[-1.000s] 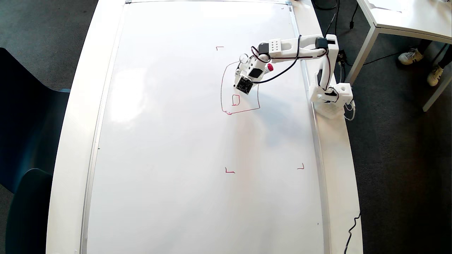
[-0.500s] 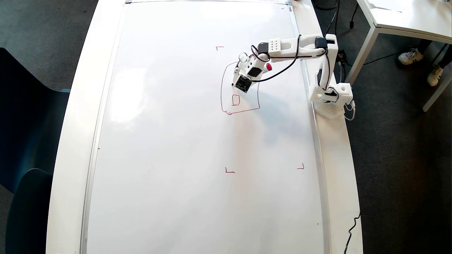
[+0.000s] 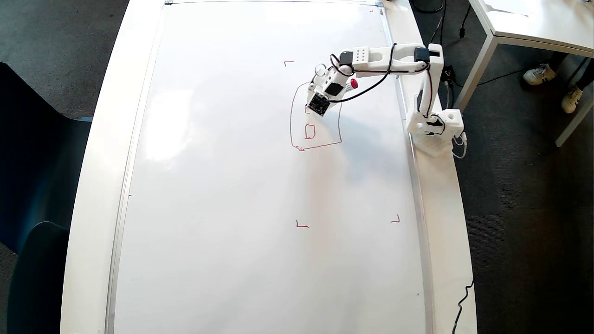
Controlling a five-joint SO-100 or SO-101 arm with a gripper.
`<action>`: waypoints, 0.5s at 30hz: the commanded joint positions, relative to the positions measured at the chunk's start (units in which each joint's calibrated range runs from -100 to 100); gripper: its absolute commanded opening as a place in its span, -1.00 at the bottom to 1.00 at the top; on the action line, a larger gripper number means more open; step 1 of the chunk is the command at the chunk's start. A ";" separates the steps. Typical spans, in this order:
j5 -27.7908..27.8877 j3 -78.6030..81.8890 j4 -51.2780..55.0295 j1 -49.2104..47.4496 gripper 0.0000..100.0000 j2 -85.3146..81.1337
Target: Draw on a whiteboard a robot head using a pen attached to the gripper
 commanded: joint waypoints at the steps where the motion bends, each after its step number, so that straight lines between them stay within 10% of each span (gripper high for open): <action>1: 0.42 -0.22 -0.25 1.22 -0.99 0.02; 15: 1.76 2.23 0.54 1.30 -0.99 -0.90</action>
